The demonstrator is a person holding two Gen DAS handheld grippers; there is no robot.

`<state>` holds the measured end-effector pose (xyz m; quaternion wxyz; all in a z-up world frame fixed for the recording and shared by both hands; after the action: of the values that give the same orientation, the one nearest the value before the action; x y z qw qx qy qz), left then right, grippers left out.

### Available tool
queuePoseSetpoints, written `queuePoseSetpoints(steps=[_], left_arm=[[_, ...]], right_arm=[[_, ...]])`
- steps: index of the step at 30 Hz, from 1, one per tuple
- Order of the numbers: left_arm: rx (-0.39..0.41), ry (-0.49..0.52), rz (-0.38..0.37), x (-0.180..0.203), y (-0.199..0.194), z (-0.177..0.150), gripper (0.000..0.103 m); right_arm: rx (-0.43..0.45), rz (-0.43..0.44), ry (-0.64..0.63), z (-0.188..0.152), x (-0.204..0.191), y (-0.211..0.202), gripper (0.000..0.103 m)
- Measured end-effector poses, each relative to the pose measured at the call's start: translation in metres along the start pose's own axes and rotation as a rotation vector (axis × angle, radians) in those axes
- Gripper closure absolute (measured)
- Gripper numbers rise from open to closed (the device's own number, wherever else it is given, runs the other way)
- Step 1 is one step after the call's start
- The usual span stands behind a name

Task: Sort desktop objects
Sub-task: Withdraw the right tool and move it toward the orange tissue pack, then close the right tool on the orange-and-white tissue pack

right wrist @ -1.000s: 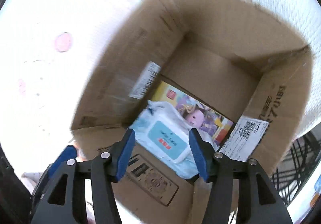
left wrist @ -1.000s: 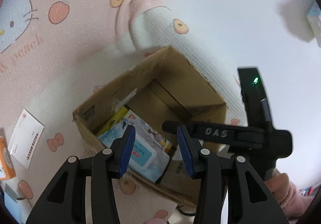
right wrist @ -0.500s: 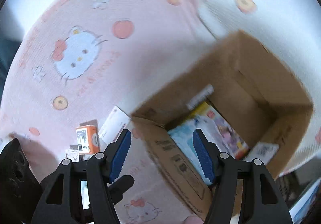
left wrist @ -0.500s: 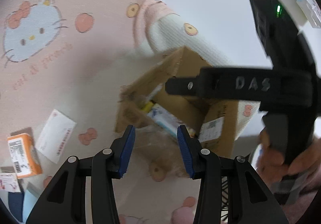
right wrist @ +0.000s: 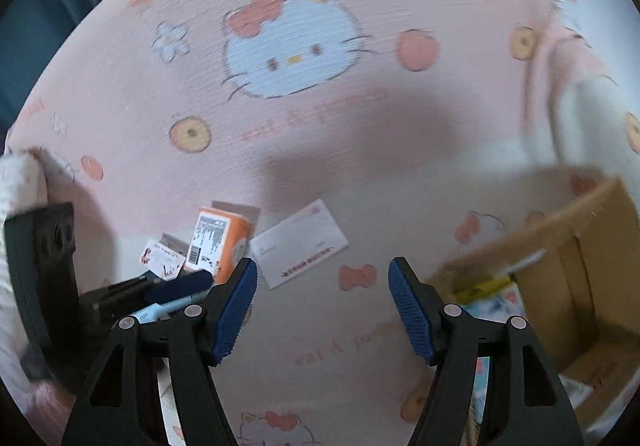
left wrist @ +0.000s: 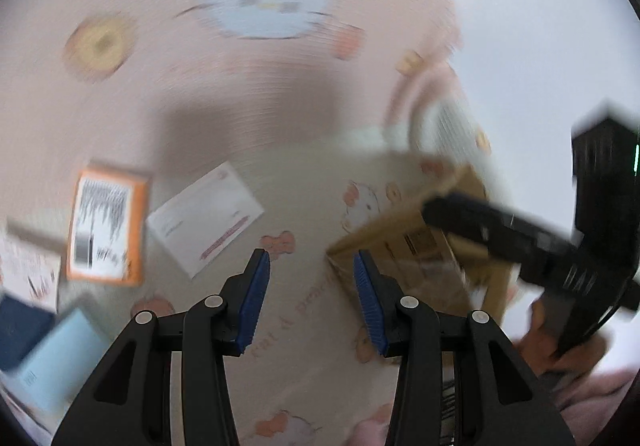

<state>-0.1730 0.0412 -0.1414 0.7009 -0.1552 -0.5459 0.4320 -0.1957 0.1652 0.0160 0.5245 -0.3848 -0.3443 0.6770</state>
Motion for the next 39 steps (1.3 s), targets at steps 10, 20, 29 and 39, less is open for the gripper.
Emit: queuePoseSetpoints(steps=[10,20,29,39], left_arm=[[0.139,-0.302,0.119,-0.119,-0.042,0.005,0.055],[0.101,-0.371,0.233,-0.178,-0.026,-0.007,0.055],[0.107,-0.381,0.197,-0.2,-0.003,0.014,0.055],[0.027,-0.39,0.121,-0.203,0.036,0.006,0.058]], right_arm=[[-0.04,0.185,-0.013,-0.021,-0.049,0.062,0.036],[0.017,0.261,0.149,-0.04,-0.05,0.129,0.036],[-0.091,0.412,0.236,-0.047,-0.067,0.183,0.045],[-0.168,0.457,0.169,-0.046,-0.1,0.228,0.049]])
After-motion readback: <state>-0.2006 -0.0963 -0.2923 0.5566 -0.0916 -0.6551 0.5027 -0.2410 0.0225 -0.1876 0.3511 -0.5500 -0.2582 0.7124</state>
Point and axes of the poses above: each gripper's, at about its wrist camera, not at the fingertips, and y roughly the way its jaws point, x to its right, z to its top, the point moved 7 cm from there along y, roughly the way its jaws point, and after that the axes turned 1 degree about -z, right-handed, at the moved point
